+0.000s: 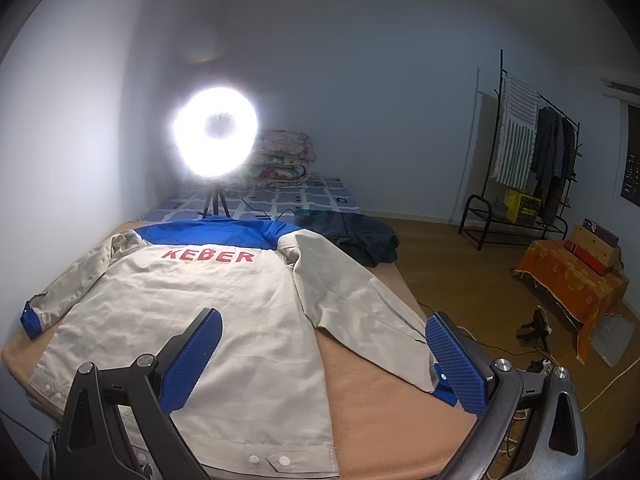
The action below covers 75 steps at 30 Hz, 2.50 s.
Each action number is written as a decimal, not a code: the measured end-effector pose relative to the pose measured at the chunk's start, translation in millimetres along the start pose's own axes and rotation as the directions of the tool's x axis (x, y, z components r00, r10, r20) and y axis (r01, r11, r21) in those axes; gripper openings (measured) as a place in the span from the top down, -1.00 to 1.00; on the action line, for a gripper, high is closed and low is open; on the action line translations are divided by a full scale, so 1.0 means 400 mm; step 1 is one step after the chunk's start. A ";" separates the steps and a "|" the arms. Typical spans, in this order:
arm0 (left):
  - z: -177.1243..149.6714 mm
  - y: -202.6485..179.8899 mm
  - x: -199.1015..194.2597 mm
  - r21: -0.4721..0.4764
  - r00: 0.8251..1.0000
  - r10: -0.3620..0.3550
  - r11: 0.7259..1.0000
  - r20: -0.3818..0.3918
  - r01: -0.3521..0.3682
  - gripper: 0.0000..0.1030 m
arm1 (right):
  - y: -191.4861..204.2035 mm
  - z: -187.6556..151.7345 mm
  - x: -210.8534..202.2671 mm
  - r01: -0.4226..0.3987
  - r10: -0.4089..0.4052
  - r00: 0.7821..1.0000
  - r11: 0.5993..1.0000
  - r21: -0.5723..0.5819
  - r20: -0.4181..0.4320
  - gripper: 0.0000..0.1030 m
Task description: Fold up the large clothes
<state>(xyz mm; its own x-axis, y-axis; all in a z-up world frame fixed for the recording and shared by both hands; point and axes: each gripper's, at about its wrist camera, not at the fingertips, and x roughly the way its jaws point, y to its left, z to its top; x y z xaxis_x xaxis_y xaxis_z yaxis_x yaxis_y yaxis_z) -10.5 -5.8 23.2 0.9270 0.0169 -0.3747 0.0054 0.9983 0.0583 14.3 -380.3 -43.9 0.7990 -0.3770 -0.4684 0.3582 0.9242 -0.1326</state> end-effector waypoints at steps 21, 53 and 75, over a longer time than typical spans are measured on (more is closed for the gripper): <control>-0.129 0.142 0.127 -0.023 0.981 0.181 0.983 -0.066 -0.183 -1.00 | 0.090 0.060 0.076 -0.124 0.128 0.987 0.991 -0.051 0.094 -0.99; -0.366 0.339 0.306 -0.077 0.959 0.142 0.983 -0.247 -0.165 -0.99 | 0.966 0.043 0.597 -0.745 0.703 0.517 0.650 0.147 -0.489 -0.51; -0.440 0.394 0.331 -0.102 0.947 0.109 0.984 -0.302 -0.146 -0.93 | 1.373 -0.161 0.643 -0.608 0.554 0.237 0.725 0.323 -0.798 -0.06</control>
<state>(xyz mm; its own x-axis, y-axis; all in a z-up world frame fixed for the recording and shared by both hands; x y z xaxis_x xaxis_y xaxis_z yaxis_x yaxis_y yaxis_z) 47.1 163.4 -180.2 0.7650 0.1417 -0.6283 -0.1684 0.9856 0.0172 385.5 34.1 -293.3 0.0020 0.4717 -0.8818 -0.0700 0.8797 0.4704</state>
